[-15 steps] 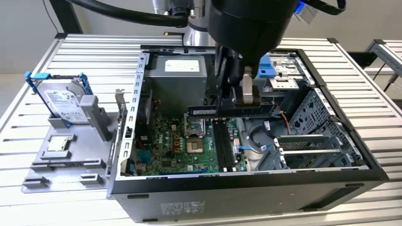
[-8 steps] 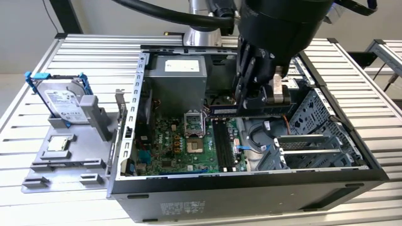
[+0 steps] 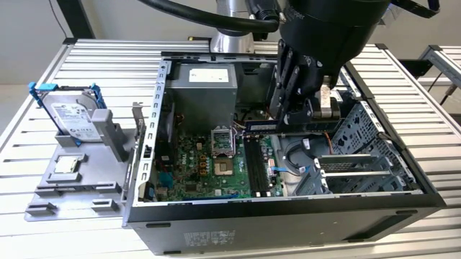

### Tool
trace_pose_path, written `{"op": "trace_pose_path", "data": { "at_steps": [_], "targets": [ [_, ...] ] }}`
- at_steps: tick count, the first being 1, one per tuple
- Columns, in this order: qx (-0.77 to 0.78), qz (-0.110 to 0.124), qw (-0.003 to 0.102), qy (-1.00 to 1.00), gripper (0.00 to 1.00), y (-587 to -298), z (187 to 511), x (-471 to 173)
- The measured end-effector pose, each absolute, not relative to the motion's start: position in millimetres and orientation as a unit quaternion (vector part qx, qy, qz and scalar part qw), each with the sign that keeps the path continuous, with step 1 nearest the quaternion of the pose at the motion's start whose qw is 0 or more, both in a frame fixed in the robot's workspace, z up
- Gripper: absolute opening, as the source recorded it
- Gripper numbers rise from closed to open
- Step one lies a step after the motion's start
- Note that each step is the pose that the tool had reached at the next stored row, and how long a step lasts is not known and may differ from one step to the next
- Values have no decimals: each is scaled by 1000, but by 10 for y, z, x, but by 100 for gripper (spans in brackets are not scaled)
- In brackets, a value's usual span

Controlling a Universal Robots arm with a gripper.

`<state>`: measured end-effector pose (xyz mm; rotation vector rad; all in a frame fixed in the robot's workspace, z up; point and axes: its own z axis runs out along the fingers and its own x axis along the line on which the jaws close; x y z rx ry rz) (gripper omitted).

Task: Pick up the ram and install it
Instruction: 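Pick up the ram and move it above insertion slot, then insert the ram into the slot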

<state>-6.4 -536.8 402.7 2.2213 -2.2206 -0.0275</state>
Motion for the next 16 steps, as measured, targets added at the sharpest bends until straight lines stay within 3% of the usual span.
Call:
{"op": "trace_pose_path", "data": {
  "at_steps": [16],
  "targets": [
    [707, -9, 0, -707, 0, -4946, 4026, -63]
  ]
}}
